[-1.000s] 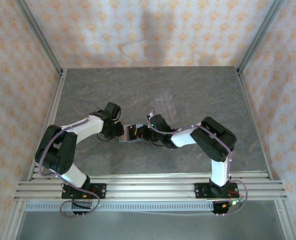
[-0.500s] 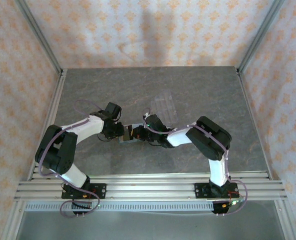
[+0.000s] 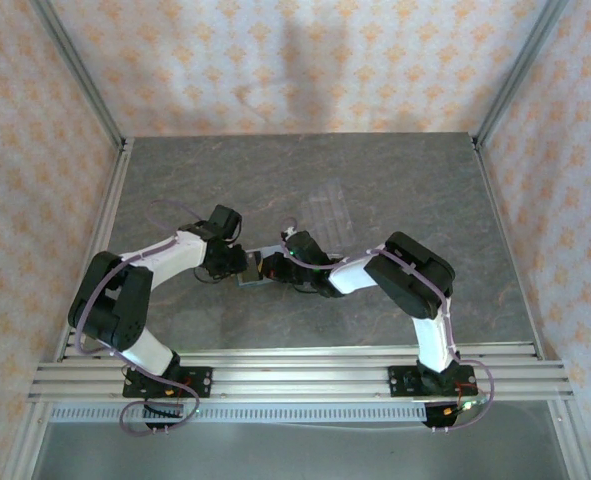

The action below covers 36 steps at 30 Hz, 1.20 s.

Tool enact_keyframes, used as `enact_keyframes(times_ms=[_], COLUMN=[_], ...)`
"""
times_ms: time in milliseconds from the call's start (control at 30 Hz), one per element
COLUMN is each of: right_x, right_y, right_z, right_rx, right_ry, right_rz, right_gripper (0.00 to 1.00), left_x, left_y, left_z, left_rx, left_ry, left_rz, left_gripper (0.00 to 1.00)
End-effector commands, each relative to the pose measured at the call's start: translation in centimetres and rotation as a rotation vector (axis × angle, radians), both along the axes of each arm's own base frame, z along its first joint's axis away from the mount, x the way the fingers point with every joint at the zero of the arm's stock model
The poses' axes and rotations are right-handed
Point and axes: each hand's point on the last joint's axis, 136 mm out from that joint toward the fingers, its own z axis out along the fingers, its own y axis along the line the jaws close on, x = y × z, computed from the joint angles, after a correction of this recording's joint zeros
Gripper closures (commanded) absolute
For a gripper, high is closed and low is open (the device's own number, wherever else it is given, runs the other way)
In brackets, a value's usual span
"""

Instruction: Put the credit cards into the card holder

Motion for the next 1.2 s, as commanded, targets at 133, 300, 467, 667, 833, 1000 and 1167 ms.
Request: enact_keyframes(times_ms=[133,300,467,667,833,1000,1167], right_x=[-1.0,-1.0,-0.9,-1.0,-1.1,-1.2,-0.9], right_y=[0.3,0.6,0.7,0.8,1.3,2.1,2.9], right_z=[-1.2,-1.2,-1.0,-1.0,-1.0,-1.1,-0.7], right_rx=[-0.046,-0.046,-0.053,-0.072,-0.072,-0.07,-0.084], right_ry=[0.013,0.019,0.014,0.011,0.018,0.017,0.001], right_rz=[0.044,0.051,0.066,0.09,0.111,0.147,0.17], right_gripper=[1.0,1.0,1.0,1.0,1.0,1.0,1.0], left_x=[-0.2,0.0,-0.1,-0.4,-0.7,-0.8,-0.9], left_y=[1.8,2.6,3.0,3.2,3.5,3.2,3.0], left_z=[1.6,1.6,0.2,-1.4,-2.6,-3.2,-3.4], left_rx=[-0.068,-0.057,-0.029,-0.005,0.009,-0.004,-0.007], left_ry=[0.003,0.004,0.038,0.07,0.092,0.097,0.101], left_rz=[0.089,0.106,0.112,0.117,0.111,0.109,0.106], left_gripper=[0.84,0.92,1.0,1.0,1.0,1.0,1.0])
